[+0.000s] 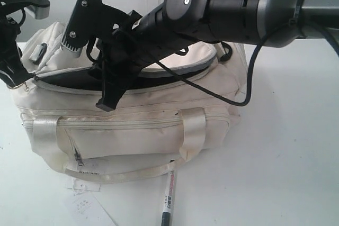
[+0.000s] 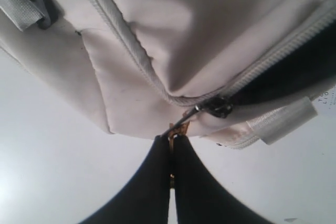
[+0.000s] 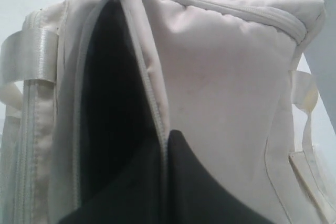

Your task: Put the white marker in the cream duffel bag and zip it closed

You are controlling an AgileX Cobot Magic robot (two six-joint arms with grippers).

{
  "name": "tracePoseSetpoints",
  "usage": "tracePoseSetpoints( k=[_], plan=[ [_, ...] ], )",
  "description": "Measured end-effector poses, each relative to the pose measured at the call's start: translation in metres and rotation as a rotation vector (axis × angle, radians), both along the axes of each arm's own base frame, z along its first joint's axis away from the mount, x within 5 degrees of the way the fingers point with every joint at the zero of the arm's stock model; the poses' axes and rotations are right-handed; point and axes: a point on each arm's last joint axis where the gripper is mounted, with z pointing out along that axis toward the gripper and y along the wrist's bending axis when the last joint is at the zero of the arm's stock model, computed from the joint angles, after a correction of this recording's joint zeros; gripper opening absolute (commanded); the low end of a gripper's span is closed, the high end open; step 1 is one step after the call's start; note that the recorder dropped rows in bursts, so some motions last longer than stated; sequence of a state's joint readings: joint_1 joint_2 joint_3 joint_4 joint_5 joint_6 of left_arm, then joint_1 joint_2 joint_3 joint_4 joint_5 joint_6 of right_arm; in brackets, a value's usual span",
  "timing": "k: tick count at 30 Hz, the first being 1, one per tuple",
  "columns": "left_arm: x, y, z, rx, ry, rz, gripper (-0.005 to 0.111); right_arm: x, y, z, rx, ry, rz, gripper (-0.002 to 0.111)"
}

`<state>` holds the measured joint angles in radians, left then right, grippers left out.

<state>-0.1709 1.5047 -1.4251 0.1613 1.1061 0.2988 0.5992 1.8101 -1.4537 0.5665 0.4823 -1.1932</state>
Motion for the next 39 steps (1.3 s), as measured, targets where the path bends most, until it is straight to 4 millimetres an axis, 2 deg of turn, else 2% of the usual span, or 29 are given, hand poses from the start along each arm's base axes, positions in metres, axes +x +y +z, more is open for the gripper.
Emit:
tracePoseSetpoints(
  k=[8, 19, 39],
  plan=[
    [0.002, 0.010, 0.000, -0.059, 0.001, 0.045, 0.000, 0.000, 0.000, 0.000, 0.007, 0.000, -0.006, 0.000],
    [0.007, 0.010, -0.006, -0.059, 0.008, 0.039, 0.000, 0.000, 0.000, 0.001, 0.008, -0.002, -0.007, 0.000],
    [0.013, 0.018, -0.003, -0.032, -0.069, 0.099, 0.000, -0.001, -0.001, 0.006, 0.017, -0.018, -0.011, 0.000]
  ],
)
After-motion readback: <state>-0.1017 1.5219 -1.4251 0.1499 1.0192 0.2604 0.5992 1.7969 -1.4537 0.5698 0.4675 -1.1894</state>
